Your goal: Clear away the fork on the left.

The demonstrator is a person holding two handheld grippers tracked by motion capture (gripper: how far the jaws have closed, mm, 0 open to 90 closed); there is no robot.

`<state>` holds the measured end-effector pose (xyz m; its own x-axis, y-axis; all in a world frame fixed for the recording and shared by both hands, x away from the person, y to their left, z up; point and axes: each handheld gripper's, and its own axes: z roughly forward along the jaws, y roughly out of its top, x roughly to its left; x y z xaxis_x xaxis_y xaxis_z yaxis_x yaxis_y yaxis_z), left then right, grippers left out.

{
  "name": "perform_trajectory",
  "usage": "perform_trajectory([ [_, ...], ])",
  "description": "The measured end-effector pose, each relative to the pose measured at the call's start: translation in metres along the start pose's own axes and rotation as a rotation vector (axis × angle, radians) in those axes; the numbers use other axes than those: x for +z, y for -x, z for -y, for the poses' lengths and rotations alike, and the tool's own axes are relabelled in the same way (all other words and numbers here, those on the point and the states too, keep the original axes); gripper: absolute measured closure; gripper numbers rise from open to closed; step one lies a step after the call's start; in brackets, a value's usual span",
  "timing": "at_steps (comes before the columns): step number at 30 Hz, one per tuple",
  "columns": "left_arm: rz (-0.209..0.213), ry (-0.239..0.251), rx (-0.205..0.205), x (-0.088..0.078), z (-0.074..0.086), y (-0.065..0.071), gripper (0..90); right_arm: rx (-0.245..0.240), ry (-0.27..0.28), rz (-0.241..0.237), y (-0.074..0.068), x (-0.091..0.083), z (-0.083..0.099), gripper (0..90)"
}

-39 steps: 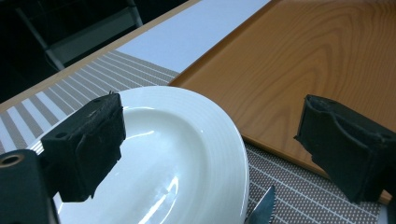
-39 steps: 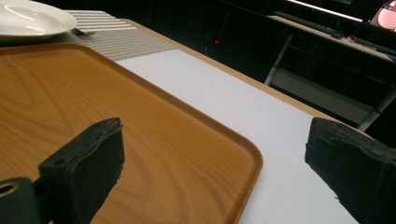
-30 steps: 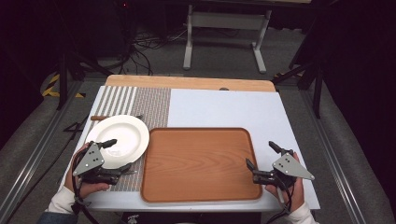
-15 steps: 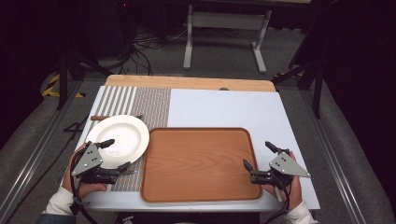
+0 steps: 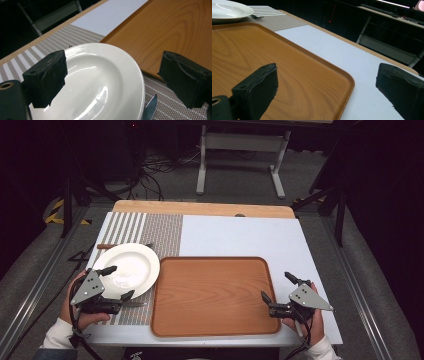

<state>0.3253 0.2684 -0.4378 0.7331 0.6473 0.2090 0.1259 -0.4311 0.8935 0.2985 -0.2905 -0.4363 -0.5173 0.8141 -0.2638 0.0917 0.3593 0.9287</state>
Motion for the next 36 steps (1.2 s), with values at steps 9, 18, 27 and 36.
perform_trajectory([
  [9,-0.044,-0.028,-0.024,-0.008,0.002,-0.013,6.2,-0.002,0.003,-0.004,0.001,-0.001,0.0,5.1],
  [18,-0.053,-0.062,-0.012,-0.01,0.006,-0.025,9.3,-0.004,0.006,-0.012,0.0,-0.001,-0.001,5.1],
  [27,-0.066,-0.133,-0.014,-0.011,0.009,-0.046,8.4,-0.003,0.001,-0.01,-0.001,-0.001,0.0,5.1],
  [36,-0.111,-0.24,-0.024,-0.007,0.008,-0.088,8.9,-0.006,-0.019,-0.025,-0.002,0.003,0.001,5.1],
])
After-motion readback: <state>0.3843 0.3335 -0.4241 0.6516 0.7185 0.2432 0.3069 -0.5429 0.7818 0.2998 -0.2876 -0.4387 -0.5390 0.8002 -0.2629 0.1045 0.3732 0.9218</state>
